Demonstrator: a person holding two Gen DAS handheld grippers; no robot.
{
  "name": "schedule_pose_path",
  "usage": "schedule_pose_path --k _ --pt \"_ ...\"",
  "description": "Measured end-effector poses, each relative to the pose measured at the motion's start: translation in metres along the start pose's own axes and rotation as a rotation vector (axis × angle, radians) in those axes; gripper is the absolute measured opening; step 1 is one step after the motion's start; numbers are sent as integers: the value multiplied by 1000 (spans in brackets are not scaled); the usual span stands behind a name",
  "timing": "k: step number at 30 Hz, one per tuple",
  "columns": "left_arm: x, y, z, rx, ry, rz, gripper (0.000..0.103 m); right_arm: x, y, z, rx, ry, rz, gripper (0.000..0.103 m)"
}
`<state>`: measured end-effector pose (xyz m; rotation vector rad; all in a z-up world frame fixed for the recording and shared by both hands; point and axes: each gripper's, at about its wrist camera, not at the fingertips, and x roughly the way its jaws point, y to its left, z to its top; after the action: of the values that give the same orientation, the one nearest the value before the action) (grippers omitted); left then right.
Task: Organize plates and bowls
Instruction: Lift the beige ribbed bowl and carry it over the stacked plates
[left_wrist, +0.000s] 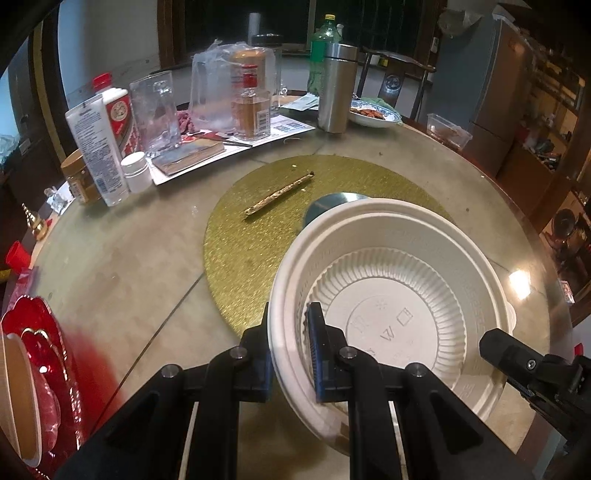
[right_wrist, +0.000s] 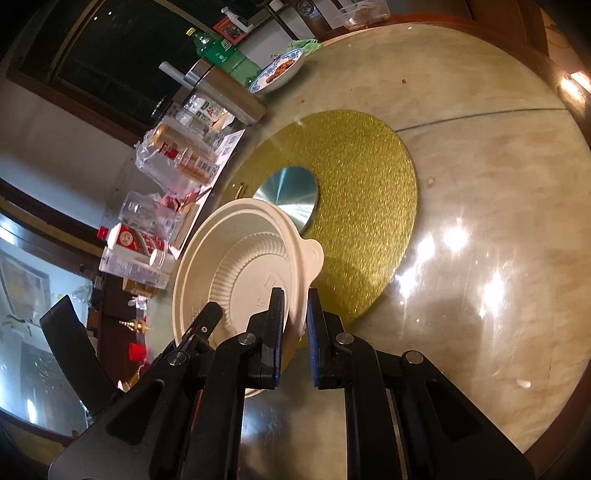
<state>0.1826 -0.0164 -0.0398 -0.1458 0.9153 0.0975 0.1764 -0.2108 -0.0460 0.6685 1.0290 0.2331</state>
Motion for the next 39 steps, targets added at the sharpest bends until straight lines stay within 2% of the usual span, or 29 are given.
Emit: schedule_pose_path --k 26,39 --pt "-57 35 -31 -33 -83 -27 14 -38 30 -52 -65 -37 44 11" --pt "-84 67 -36 -75 -146 -9 15 -44 63 -70 -135 -41 79 11"
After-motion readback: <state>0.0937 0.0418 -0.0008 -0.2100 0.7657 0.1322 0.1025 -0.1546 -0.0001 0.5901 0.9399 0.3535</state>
